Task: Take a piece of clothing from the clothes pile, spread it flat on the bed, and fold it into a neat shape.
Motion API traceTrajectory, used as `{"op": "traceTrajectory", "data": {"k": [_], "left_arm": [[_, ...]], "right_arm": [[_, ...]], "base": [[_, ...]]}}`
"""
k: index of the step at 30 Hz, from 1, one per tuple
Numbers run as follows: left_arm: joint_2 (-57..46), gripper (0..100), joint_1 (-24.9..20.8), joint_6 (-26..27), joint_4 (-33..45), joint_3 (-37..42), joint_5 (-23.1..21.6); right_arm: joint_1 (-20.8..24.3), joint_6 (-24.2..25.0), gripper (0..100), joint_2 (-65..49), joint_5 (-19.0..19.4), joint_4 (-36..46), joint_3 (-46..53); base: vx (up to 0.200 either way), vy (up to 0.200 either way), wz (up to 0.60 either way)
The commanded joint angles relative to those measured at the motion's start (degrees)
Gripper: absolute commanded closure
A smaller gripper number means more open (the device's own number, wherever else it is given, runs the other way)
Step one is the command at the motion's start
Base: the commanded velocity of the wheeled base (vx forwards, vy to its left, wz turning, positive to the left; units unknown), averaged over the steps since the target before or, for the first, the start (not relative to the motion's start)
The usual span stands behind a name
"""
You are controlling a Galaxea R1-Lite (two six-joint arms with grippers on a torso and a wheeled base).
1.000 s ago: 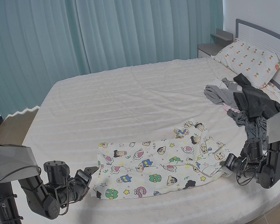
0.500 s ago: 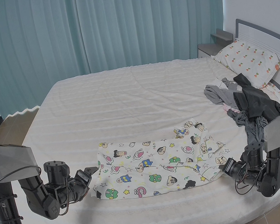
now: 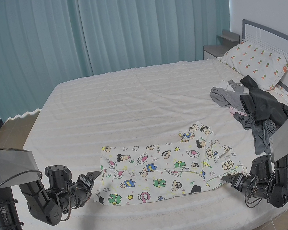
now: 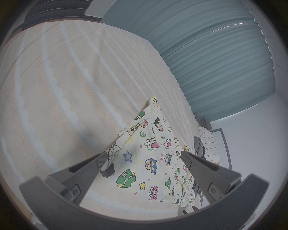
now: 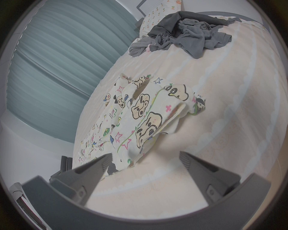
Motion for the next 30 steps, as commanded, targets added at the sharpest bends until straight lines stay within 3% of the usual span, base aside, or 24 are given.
{"op": "traceTrajectory", "data": {"k": [1, 10, 19, 30], "left_arm": [[0.03, 0, -0.01, -0.02, -0.04, -0.06, -0.01], [-0.05, 0, -0.01, -0.10, -0.04, 0.03, -0.01], [-0.05, 0, -0.01, -0.02, -0.04, 0.03, -0.01], [-0.05, 0, -0.01, -0.02, -0.04, 0.03, -0.01]], "right_arm": [[0.08, 0.07, 0, -6.95, 0.09, -0.58, 2.57], [1.66, -0.46, 0, -15.56, 0.62, -0.41, 1.34], [-0.97, -0.46, 0, -4.14, 1.85, -0.41, -7.62], [-5.89, -2.57, 0, 5.18, 3.96, -0.49, -10.26]], "base": [[0.000, 0.000, 0.00], [0.000, 0.000, 0.00], [0.000, 0.000, 0.00], [0.000, 0.000, 0.00]]}}
